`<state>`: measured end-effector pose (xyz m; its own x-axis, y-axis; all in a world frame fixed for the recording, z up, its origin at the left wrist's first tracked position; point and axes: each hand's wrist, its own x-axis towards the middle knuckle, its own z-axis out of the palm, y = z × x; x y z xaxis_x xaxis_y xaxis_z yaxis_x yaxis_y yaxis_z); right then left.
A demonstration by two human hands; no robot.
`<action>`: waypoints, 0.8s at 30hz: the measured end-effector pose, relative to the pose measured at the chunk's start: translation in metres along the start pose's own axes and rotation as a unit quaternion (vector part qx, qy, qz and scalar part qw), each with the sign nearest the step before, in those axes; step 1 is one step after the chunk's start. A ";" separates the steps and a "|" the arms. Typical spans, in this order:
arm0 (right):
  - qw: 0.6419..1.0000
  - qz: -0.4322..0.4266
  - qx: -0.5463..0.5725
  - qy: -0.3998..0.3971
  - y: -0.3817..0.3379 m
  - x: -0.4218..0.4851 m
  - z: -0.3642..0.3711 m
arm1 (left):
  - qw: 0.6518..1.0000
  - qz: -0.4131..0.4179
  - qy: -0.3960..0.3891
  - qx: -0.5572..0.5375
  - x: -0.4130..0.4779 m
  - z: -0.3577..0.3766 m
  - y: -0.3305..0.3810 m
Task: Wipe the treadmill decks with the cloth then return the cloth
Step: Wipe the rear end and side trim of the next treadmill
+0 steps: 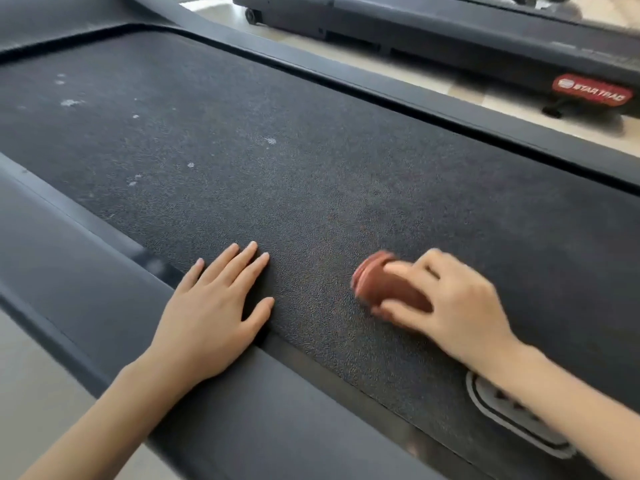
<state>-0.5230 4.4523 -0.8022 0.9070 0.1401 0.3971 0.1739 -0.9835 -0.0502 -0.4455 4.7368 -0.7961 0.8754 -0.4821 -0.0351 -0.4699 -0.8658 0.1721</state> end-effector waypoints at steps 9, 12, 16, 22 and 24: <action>0.934 0.345 -0.092 -0.009 0.050 0.150 0.056 | 0.999 -0.021 0.032 -0.008 0.000 0.005 0.002; 0.976 0.209 -0.066 -0.007 -0.011 0.156 0.061 | 0.999 -0.030 0.034 0.000 0.003 0.005 -0.003; 0.998 0.060 -0.029 -0.005 -0.072 0.111 0.047 | 0.996 -0.077 0.042 0.003 0.008 0.001 -0.025; 0.991 -0.124 0.041 0.006 -0.067 0.015 0.013 | 0.995 -0.085 0.050 0.012 0.006 0.001 -0.040; 0.993 -0.110 0.038 0.003 -0.043 0.022 0.012 | 0.995 -0.086 0.059 0.005 0.006 0.002 -0.039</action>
<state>-0.5062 4.4991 -0.8019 0.8416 0.3496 0.4117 0.3964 -0.9176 -0.0311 -0.4216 4.7676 -0.8050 0.9496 -0.3090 0.0531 -0.3135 -0.9352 0.1645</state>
